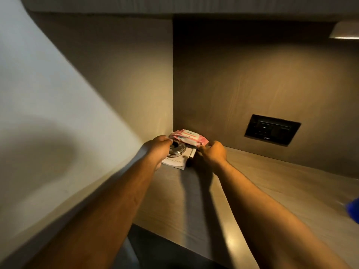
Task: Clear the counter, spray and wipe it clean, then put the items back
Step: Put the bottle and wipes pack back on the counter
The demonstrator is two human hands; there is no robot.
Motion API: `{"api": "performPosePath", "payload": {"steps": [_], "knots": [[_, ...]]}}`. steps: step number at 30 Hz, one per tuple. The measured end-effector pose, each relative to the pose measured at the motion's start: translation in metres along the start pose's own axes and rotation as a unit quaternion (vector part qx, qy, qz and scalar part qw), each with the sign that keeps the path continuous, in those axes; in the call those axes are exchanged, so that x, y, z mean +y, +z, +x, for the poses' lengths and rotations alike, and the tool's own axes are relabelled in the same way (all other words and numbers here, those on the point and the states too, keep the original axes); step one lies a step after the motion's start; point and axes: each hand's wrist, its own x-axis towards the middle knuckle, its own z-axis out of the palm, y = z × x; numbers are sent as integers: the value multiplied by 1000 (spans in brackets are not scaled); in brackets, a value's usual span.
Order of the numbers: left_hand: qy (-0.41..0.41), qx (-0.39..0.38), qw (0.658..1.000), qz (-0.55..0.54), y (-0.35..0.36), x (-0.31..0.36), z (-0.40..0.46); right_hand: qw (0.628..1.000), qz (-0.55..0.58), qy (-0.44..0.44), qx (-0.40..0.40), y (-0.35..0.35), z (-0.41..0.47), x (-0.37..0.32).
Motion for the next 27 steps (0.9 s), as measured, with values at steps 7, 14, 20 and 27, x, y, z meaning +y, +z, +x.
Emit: {"api": "performPosePath", "payload": {"steps": [7, 14, 20, 27], "knots": [[51, -25, 959, 278, 6, 15, 34, 998, 33, 54, 18, 24, 22, 15], [66, -47, 924, 374, 27, 10, 67, 999, 37, -2, 15, 39, 35, 17], [82, -45, 955, 280, 24, 11, 70, 981, 184, -8, 67, 47, 36, 12], [140, -66, 987, 37, 65, 24, 35, 945, 273, 27, 177, -6, 19, 24]]}}
